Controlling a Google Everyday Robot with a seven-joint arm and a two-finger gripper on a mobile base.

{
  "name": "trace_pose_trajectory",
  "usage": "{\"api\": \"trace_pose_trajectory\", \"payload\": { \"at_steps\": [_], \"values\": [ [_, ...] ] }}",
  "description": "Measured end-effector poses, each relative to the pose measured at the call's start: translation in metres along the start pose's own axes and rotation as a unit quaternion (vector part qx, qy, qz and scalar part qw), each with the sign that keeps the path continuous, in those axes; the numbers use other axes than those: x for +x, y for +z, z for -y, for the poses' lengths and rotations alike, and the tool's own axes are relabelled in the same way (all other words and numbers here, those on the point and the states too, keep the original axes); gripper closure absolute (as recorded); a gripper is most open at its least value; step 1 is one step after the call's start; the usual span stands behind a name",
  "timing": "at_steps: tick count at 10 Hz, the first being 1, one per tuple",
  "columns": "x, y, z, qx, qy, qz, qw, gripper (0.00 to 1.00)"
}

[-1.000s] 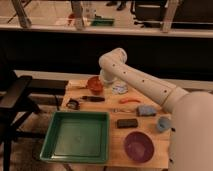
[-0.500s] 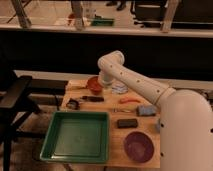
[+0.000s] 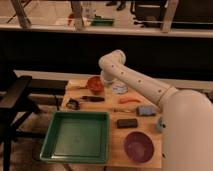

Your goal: Place pepper in tray

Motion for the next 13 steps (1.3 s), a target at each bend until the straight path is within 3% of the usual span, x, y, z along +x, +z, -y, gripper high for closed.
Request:
{"api": "trace_pose_trajectory", "payload": {
  "at_steps": [5, 9, 13],
  "values": [
    [0.028, -0.010, -0.007, 0.017, 0.021, -0.022, 0.9994, 0.20],
    [0.060, -0.018, -0.025, 0.022, 0.019, -0.035, 0.9990, 0.20],
    [0.078, -0.013, -0.036, 0.027, 0.009, -0.046, 0.9985, 0.20]
  ]
}}
